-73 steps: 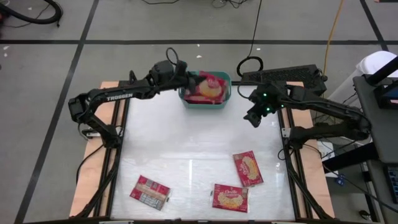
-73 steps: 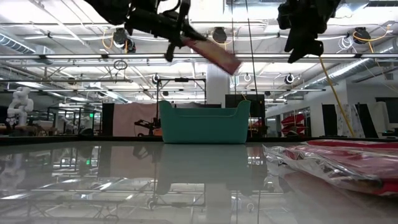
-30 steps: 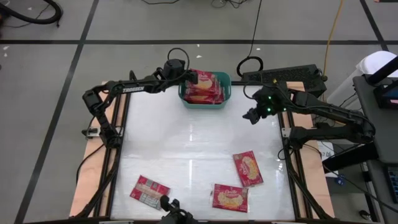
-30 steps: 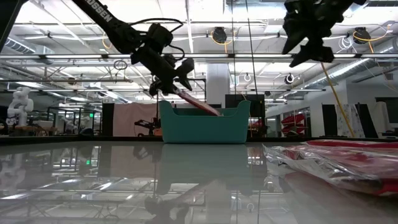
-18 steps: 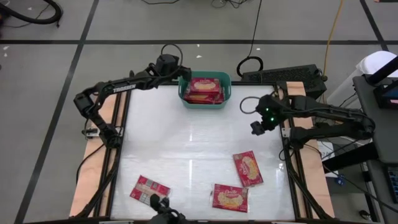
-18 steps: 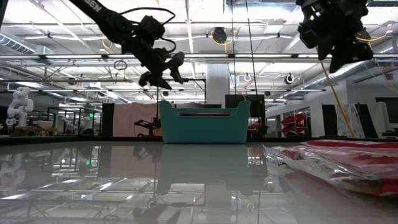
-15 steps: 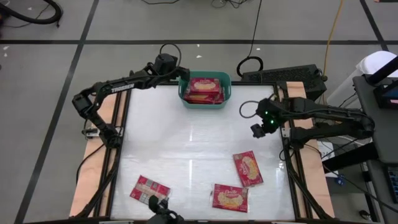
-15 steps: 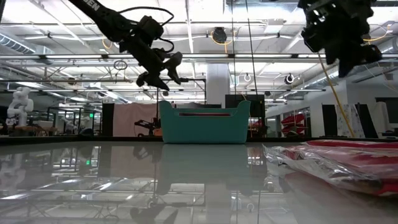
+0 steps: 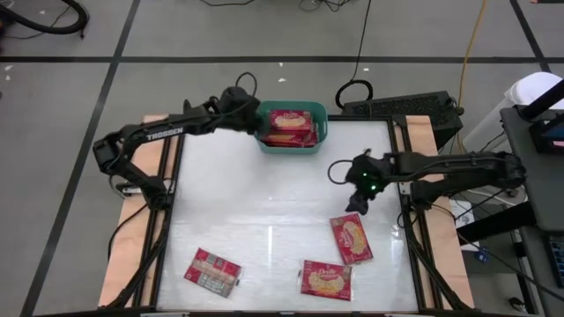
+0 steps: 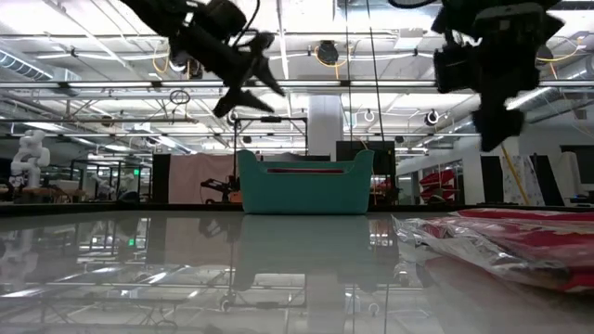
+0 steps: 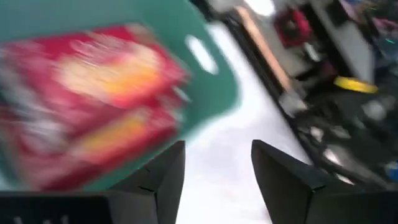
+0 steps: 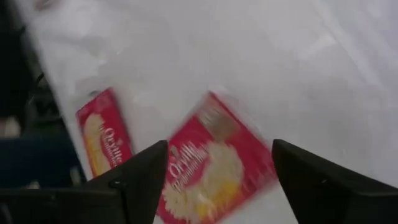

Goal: Sort popcorn bags into baskets
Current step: Put the popcorn bag into the green bin

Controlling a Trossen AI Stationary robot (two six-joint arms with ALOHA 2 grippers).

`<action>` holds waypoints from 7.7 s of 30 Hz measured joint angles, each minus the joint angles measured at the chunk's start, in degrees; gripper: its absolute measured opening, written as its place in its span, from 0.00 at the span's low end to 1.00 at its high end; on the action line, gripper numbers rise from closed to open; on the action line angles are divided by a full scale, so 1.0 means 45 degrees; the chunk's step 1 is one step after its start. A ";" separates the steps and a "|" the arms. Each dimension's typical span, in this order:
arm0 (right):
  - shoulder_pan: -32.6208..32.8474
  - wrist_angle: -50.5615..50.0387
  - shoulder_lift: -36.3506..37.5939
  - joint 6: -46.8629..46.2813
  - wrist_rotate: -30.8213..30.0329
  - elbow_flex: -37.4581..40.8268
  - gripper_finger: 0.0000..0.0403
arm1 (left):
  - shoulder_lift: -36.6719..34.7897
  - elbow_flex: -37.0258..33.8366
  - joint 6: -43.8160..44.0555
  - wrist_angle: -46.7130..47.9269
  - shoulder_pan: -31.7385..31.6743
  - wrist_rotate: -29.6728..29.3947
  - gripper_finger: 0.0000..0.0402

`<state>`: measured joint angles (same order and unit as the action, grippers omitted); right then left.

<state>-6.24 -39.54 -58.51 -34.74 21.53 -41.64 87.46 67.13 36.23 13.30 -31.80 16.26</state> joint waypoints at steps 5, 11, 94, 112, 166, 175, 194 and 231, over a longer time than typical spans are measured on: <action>0.0000 0.2530 -0.1593 0.3634 0.1443 0.0515 0.71 | -0.0505 0.0002 0.0179 0.0427 0.1811 0.0042 0.41; 0.0000 0.2920 -0.3532 0.7454 0.2609 0.0548 0.71 | -0.0728 0.0024 0.1164 0.2125 0.3758 -0.1082 0.38; -0.2936 0.7584 -0.1833 0.2250 -0.7167 -0.4591 0.00 | -0.0768 -0.1359 0.3094 0.8010 0.6711 -0.4952 0.38; -0.5551 1.2934 -0.5787 -0.0081 -0.6053 -0.5873 0.00 | -0.0768 -0.1394 0.3127 0.7984 0.6929 -0.4742 0.38; -0.7125 1.0816 -0.8471 -0.2626 -0.5073 -0.6650 0.36 | -0.1226 -0.2363 -0.0404 1.0441 0.5873 -0.1719 0.38; -0.6650 0.7742 -0.6685 0.0558 -0.3039 -0.6650 0.37 | -0.2623 -0.3988 0.1462 1.0432 0.9068 0.1044 0.38; -0.4825 0.3980 -0.4622 0.3355 -0.2743 -0.6646 0.37 | -0.2923 -0.5070 0.0456 0.6751 1.7093 -0.2914 0.75; -0.3585 0.3841 -0.4545 0.1537 -0.2889 -0.6641 0.37 | -0.5574 -0.8820 -0.0556 0.1345 1.3820 -0.4212 0.01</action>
<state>-22.37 -22.25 -78.96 -27.82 8.53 -71.53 62.38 27.44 33.73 19.35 30.40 -2.70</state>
